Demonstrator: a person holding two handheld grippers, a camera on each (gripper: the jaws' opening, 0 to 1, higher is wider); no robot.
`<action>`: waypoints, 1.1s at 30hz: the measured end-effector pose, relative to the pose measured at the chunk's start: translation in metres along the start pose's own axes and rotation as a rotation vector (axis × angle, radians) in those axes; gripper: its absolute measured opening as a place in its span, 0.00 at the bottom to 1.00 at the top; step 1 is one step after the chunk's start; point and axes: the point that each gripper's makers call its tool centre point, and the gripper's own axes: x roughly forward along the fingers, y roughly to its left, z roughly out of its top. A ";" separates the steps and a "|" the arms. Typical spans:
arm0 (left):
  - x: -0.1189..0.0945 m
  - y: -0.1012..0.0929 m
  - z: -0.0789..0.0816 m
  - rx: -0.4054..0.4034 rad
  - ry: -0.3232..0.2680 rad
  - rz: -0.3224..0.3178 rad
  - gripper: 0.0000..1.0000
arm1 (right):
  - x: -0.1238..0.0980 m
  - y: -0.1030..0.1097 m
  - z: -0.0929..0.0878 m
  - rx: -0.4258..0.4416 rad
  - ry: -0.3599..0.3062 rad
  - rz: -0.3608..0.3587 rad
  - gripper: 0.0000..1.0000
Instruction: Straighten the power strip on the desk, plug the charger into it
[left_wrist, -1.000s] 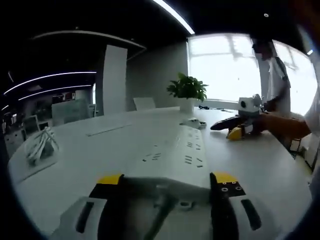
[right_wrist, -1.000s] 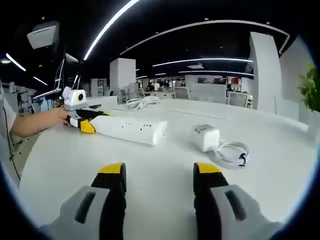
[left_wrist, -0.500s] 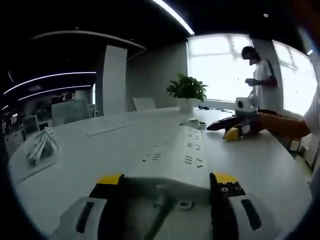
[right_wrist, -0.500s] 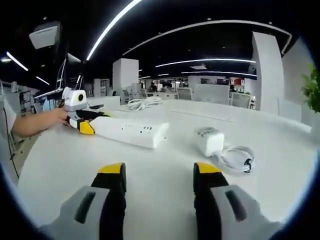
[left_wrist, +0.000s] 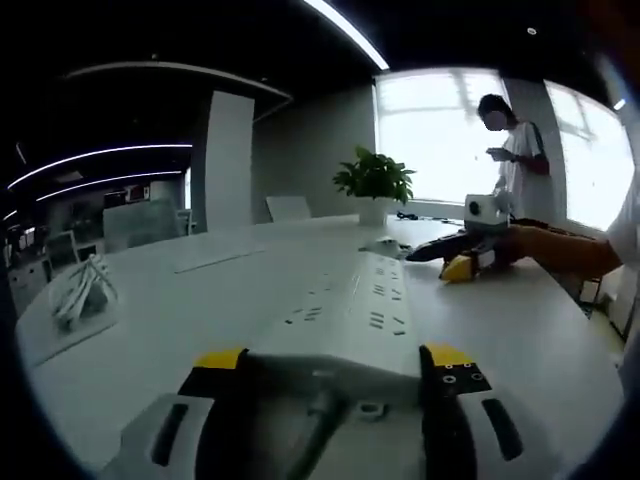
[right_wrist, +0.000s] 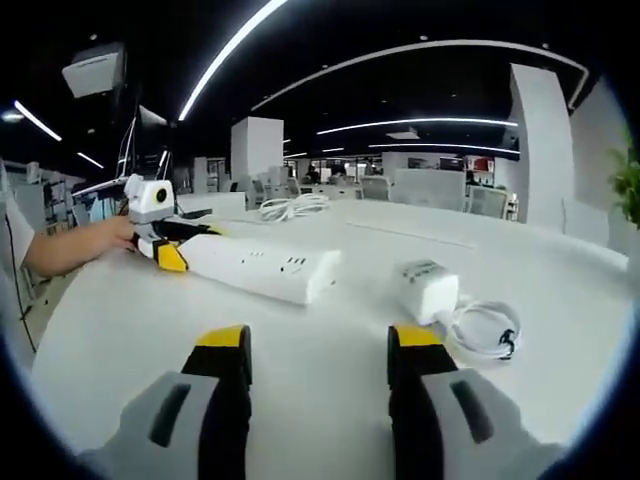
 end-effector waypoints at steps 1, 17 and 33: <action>0.000 0.000 0.000 0.000 0.000 0.000 0.70 | 0.002 -0.001 0.000 0.001 0.000 -0.006 0.53; -0.001 0.000 0.001 0.000 0.001 -0.001 0.70 | 0.017 0.000 0.005 -0.008 -0.012 0.019 0.53; 0.000 0.001 0.000 0.000 0.001 -0.003 0.70 | 0.034 -0.004 0.009 -0.019 -0.018 0.070 0.52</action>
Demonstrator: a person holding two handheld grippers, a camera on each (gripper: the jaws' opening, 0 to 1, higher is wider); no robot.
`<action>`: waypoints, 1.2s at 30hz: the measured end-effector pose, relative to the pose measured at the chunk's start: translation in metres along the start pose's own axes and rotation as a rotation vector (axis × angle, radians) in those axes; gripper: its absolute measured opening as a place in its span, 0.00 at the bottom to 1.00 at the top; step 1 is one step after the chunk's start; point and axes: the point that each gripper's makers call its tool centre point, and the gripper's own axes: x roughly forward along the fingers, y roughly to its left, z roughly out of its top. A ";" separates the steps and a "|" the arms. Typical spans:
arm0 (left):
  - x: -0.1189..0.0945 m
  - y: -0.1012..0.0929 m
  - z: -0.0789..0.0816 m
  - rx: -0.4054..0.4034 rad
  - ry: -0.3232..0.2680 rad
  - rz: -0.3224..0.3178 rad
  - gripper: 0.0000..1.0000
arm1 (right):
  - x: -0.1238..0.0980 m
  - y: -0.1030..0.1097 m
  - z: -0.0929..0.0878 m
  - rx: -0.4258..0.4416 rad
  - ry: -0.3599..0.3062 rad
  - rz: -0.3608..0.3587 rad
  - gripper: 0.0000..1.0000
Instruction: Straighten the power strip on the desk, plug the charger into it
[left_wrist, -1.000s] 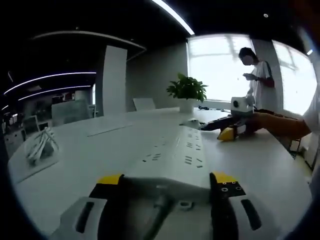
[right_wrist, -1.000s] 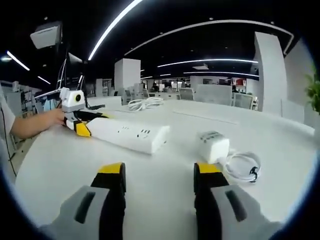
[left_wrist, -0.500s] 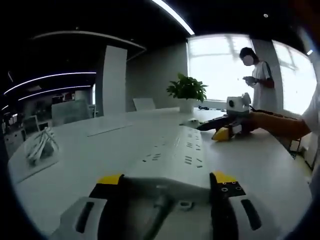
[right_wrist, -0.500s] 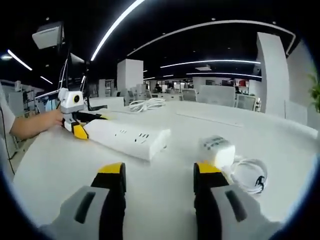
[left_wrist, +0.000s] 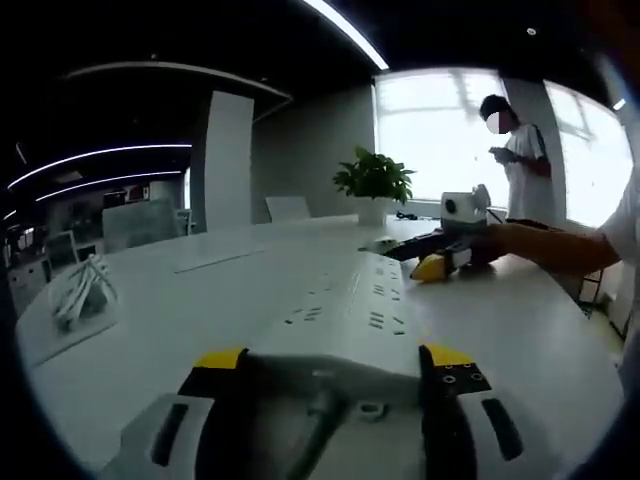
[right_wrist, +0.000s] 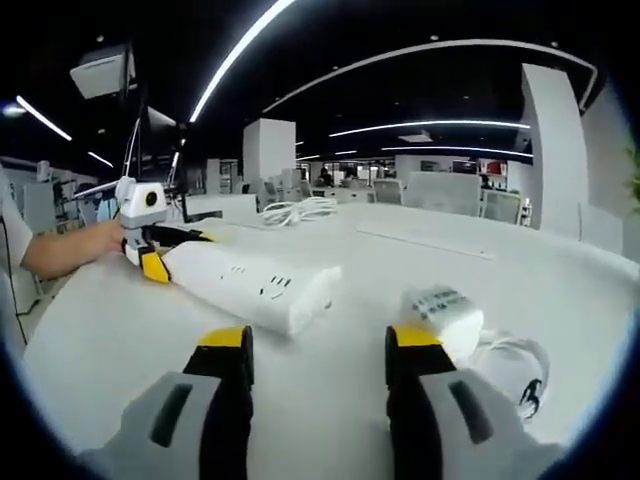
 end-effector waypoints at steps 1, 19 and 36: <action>0.000 0.000 0.000 0.000 0.000 0.000 0.70 | 0.001 0.000 0.000 0.000 0.001 0.001 0.52; 0.000 -0.001 -0.001 0.000 0.000 0.001 0.70 | 0.009 0.003 0.002 -0.012 -0.004 0.059 0.52; 0.000 -0.001 -0.001 0.002 -0.001 -0.005 0.70 | 0.024 0.007 0.007 -0.041 -0.013 0.201 0.54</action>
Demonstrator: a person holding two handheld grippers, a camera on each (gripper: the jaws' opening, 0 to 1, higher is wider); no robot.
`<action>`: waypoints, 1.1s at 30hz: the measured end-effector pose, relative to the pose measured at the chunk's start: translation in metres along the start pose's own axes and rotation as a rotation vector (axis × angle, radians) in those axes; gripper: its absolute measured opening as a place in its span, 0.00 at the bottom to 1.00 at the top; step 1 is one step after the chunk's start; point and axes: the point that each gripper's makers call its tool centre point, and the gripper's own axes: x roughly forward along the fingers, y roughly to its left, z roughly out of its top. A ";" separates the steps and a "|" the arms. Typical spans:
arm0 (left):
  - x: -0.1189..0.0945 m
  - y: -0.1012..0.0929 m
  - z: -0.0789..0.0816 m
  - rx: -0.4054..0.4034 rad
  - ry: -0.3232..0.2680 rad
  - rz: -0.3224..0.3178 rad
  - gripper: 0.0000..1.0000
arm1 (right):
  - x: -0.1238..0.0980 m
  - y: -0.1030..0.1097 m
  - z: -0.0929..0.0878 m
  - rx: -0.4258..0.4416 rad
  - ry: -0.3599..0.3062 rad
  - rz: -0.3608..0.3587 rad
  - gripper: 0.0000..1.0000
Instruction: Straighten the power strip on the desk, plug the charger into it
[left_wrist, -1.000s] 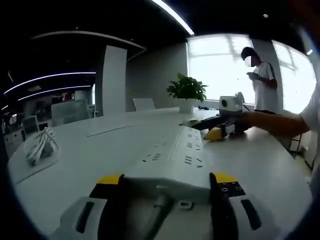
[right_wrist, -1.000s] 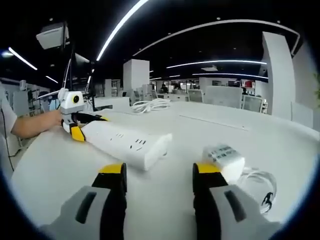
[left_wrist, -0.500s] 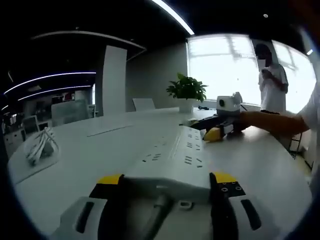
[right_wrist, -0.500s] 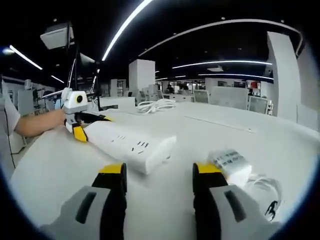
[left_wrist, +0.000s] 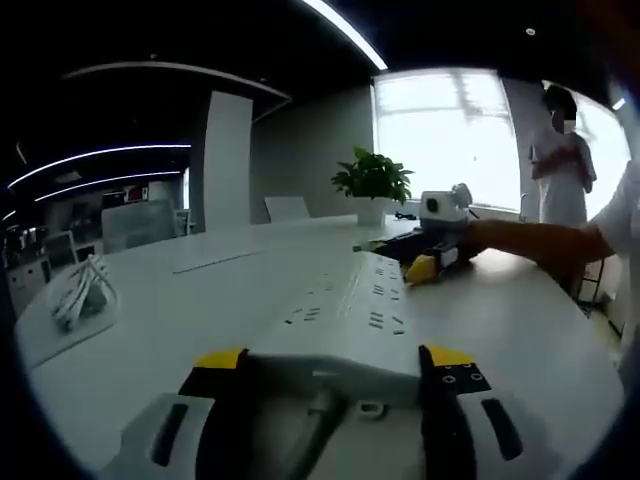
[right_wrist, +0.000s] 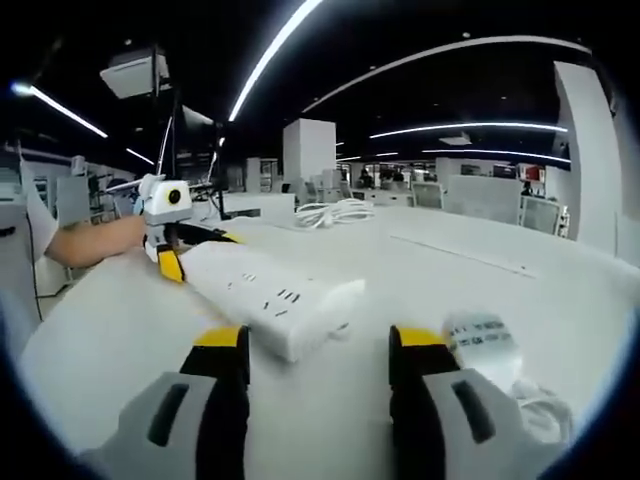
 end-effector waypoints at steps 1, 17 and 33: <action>0.000 0.000 0.000 0.000 0.000 0.000 0.70 | 0.001 0.000 0.000 -0.002 -0.001 0.007 0.54; 0.000 0.000 0.000 0.001 -0.001 -0.002 0.70 | 0.012 0.003 0.003 -0.025 -0.004 0.104 0.64; -0.001 -0.001 0.000 0.002 -0.001 -0.005 0.69 | 0.026 0.009 0.003 -0.055 0.014 0.220 0.69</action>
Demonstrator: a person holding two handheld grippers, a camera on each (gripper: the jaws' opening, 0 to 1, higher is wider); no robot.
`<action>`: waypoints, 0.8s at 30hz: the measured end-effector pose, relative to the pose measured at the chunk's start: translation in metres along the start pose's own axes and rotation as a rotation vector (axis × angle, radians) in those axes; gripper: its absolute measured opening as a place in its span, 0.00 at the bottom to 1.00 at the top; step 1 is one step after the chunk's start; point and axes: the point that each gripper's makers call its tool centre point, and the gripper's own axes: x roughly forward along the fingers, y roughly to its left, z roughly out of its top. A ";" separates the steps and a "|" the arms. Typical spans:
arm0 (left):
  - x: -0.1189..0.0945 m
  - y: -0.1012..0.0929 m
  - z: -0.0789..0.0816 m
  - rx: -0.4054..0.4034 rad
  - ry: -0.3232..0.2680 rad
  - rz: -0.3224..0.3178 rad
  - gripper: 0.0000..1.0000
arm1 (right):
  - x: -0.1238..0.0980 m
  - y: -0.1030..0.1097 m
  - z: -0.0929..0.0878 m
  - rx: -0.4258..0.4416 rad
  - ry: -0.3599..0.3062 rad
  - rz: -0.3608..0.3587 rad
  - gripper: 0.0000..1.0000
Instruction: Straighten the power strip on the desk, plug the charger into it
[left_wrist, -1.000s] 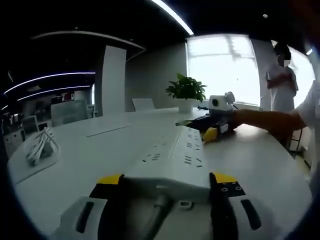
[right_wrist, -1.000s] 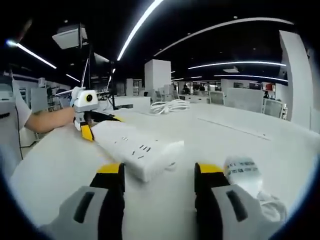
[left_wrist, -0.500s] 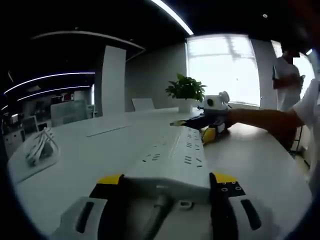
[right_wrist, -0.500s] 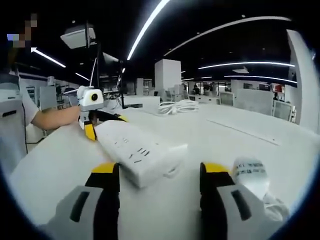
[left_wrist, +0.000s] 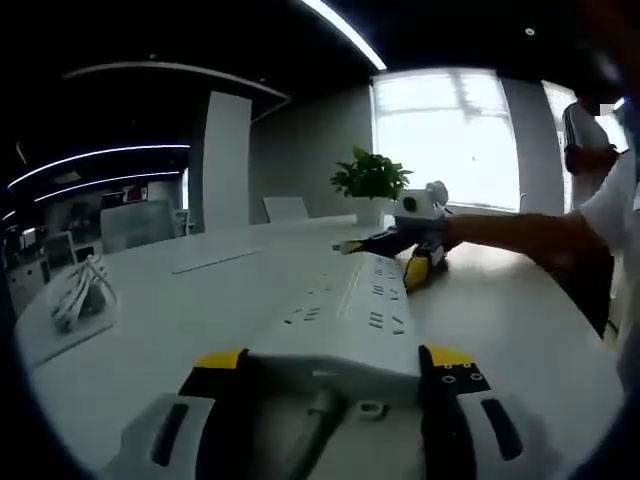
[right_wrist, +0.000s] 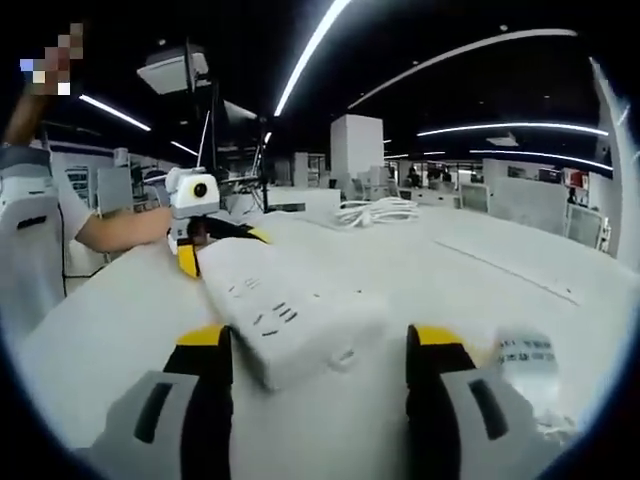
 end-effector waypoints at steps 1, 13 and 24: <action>0.000 0.000 0.000 0.000 0.000 0.000 0.69 | 0.002 0.000 0.000 -0.003 0.005 0.021 0.69; 0.000 -0.001 0.000 0.000 -0.001 -0.003 0.69 | 0.018 0.006 0.005 -0.024 -0.007 0.120 0.75; 0.000 -0.002 0.000 0.001 -0.003 -0.008 0.69 | 0.017 0.009 0.006 -0.031 -0.021 0.151 0.72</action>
